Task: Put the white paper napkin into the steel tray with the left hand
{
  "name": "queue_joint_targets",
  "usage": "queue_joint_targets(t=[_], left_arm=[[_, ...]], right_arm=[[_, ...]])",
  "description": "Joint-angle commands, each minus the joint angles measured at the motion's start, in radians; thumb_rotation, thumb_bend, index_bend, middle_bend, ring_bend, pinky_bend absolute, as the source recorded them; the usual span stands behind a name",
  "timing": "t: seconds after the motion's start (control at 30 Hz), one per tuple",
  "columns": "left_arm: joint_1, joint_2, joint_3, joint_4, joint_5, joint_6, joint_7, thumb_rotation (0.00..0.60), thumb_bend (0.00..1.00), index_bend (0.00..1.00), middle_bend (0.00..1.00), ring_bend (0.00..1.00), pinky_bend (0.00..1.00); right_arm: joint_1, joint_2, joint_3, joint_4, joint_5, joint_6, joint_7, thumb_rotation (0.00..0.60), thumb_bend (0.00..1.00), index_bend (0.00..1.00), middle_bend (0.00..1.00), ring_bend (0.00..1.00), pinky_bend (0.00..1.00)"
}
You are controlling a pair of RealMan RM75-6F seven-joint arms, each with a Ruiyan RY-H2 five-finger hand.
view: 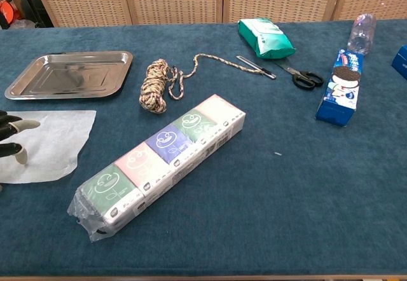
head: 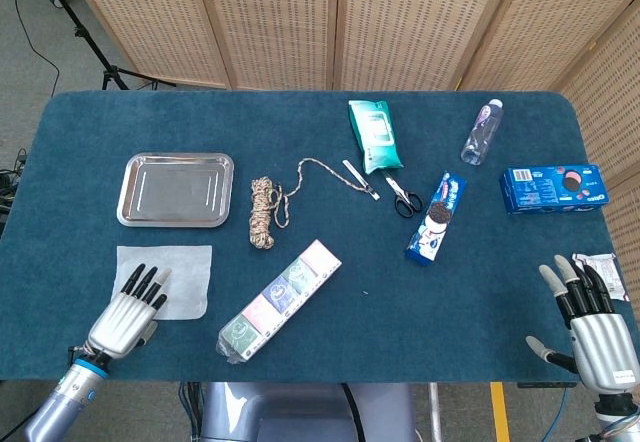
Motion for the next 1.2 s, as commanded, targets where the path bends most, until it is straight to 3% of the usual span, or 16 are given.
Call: queue_joint_targets(t=[0.03, 0.57, 0.8, 1.2], left_arm=[[0.002, -0.006, -0.002, 0.009, 0.001, 0.004, 0.005, 0.459, 0.4, 0.34, 0.0, 0.0, 0.0], [0.008, -0.051, -0.024, 0.092, -0.021, 0.013, -0.013, 0.517, 0.41, 0.45, 0.0, 0.0, 0.0], [0.011, -0.063, -0.032, 0.106, -0.016, 0.037, -0.024, 0.598, 0.42, 0.56, 0.0, 0.0, 0.0], [0.014, -0.049, -0.063, 0.081, -0.022, 0.084, -0.025, 0.6, 0.44, 0.71, 0.0, 0.0, 0.0]], right_arm=[[0.0, 0.0, 0.0, 0.0, -0.001, 0.001, 0.0, 0.6, 0.0, 0.0, 0.0, 0.0, 0.0], [-0.003, -0.002, -0.001, 0.001, -0.006, 0.008, -0.003, 0.6, 0.0, 0.0, 0.0, 0.0, 0.0], [-0.002, -0.003, -0.001, 0.001, -0.007, 0.007, -0.003, 0.6, 0.0, 0.0, 0.0, 0.0, 0.0], [-0.002, -0.003, -0.002, 0.001, -0.009, 0.006, -0.006, 0.6, 0.0, 0.0, 0.0, 0.0, 0.0]])
